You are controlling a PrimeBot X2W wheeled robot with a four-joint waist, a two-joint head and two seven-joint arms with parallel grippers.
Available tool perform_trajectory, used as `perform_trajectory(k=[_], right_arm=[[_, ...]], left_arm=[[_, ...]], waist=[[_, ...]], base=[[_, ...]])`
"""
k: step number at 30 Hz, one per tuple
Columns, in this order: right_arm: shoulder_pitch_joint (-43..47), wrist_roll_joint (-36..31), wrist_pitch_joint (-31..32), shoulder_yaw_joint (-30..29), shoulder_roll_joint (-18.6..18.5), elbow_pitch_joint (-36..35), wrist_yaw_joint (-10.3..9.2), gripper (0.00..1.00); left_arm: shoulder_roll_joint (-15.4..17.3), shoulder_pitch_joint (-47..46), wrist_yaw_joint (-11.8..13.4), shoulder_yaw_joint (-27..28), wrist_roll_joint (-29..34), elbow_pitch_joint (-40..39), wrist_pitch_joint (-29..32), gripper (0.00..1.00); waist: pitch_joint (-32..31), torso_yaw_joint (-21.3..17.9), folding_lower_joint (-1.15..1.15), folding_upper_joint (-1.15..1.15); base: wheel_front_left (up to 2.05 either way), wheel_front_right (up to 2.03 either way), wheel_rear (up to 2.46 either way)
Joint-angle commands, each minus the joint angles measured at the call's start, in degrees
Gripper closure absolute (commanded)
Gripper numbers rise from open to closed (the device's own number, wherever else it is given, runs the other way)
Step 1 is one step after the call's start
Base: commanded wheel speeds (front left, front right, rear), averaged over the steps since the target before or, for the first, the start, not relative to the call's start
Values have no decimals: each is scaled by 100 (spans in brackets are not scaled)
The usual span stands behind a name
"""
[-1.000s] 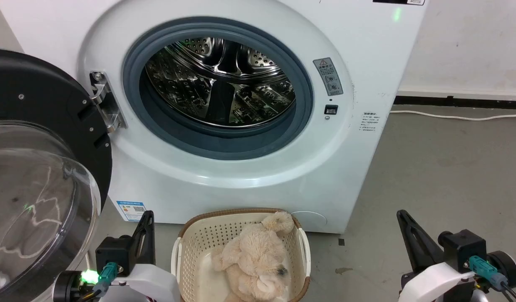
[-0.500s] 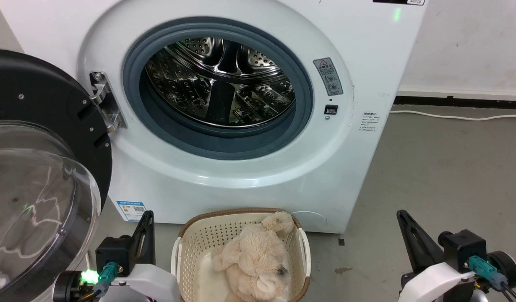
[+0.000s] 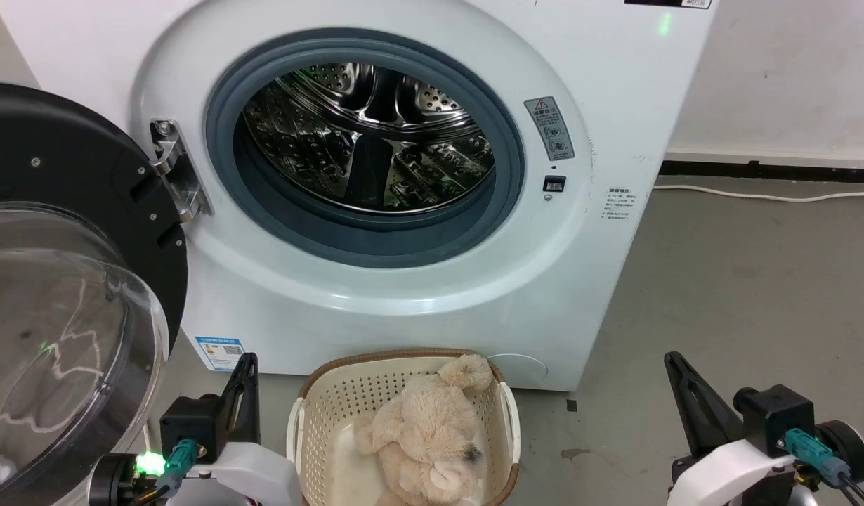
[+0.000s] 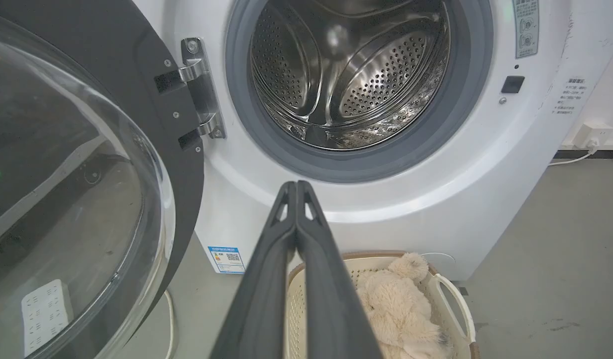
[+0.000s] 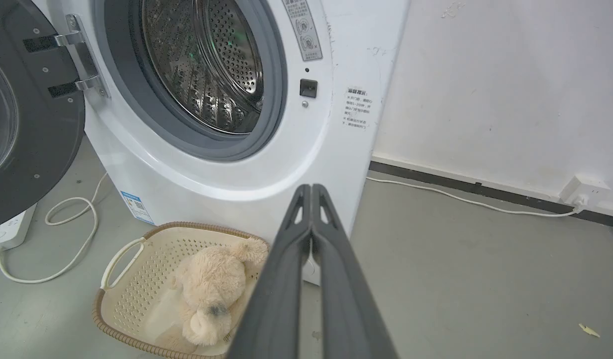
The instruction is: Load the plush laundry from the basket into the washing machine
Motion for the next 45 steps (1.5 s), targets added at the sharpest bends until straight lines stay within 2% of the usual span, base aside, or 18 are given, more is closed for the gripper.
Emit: perform_trajectory(k=[1,16,17,45], right_arm=[[-68,-35,2,-1,-4,-25,3,100],[-68,-35,2,-1,-4,-25,3,100],[0,0,0,1,0,0,0,0],[33,471,-302,31,-1,22,1,0]], left_arm=[[0,-84,-25,3,16,9,2,100],[0,-84,-25,3,16,9,2,100],[0,0,0,1,0,0,0,0],[0,-194,19,-312,-475,327,-302,0]], waist=[[0,0,0,0],[0,0,0,0],[0,0,0,0],[262,-108,0,0]], base=[[0,0,0],[0,0,0],[0,0,0],[0,0,0]])
